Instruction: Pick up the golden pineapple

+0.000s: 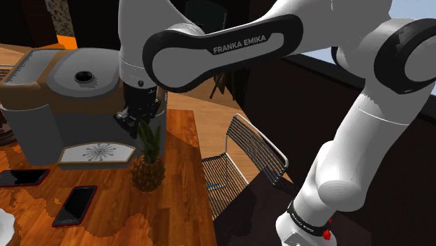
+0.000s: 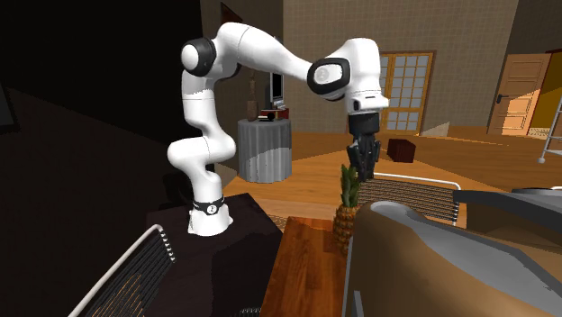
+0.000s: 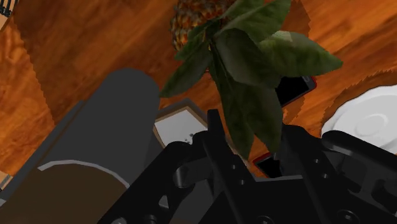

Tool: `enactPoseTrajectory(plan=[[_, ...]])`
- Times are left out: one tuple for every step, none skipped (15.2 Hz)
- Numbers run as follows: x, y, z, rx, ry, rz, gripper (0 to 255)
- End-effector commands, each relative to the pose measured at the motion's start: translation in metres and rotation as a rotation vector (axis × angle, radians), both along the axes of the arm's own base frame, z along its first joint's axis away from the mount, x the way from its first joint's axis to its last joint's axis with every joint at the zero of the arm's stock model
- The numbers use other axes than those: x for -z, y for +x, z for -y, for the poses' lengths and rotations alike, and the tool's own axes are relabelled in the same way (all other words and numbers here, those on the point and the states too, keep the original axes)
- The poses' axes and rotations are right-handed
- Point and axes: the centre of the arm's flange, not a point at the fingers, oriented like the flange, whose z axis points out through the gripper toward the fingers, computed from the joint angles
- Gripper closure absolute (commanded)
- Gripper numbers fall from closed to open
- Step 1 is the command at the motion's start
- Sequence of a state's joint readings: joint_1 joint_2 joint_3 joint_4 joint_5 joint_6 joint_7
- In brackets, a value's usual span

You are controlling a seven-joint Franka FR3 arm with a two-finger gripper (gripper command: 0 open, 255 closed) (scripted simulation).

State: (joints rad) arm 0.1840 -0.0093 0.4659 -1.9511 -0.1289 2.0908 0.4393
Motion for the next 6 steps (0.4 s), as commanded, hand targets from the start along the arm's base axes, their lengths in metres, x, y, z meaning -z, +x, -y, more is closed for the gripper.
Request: enactPoseTrajectory(plan=[[-0.010, 0.000, 0.000, 0.000, 0.001, 0.001, 255], [-0.015, 0.000, 0.000, 0.000, 0.001, 0.001, 255], [-0.021, 0.000, 0.000, 0.000, 0.001, 0.001, 255], [-0.026, 0.000, 0.000, 0.000, 0.001, 0.001, 255], [-0.027, 0.000, 0.000, 0.000, 0.001, 0.001, 255], [-0.027, 0.000, 0.000, 0.000, 0.001, 0.001, 255]])
